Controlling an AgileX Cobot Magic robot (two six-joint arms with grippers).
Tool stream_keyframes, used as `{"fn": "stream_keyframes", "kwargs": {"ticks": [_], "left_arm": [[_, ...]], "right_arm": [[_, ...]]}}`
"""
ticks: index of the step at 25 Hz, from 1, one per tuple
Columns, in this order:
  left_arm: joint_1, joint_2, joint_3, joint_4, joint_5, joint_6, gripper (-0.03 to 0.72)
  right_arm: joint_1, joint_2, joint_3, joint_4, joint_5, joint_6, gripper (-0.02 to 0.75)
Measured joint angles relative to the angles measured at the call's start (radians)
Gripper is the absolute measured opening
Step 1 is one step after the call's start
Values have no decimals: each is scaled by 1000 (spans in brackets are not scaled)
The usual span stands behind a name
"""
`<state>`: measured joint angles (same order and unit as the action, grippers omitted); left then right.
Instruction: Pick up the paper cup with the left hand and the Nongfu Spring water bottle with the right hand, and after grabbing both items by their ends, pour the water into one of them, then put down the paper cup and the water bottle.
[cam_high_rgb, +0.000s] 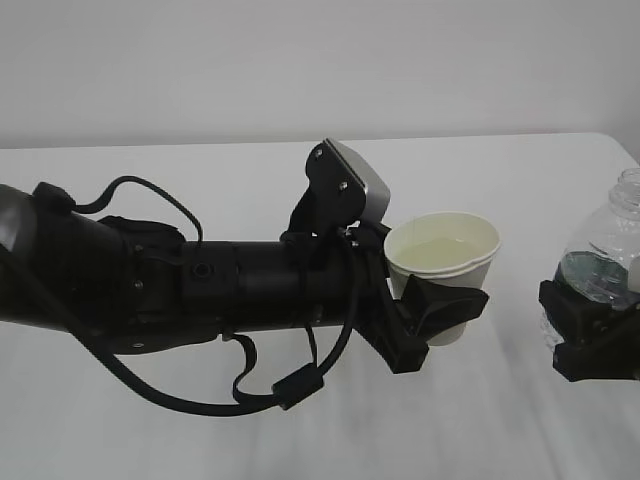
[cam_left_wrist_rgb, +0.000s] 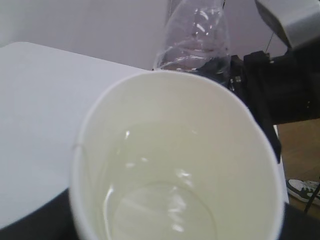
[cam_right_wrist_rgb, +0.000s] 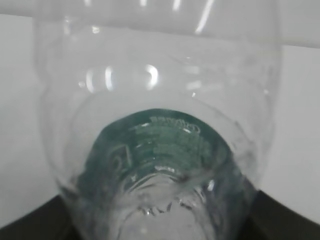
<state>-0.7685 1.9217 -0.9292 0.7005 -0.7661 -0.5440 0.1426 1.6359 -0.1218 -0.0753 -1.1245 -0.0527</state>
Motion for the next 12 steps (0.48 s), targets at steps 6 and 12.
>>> {"fn": "stream_keyframes", "kwargs": {"ticks": [6,12], "left_arm": [[0,0,0,0,-5,0,458],[0,0,0,0,-5,0,457]], "right_arm": [[0,49,-81,0,0,0,427],[0,116,-180,0,-2,0,427]]}}
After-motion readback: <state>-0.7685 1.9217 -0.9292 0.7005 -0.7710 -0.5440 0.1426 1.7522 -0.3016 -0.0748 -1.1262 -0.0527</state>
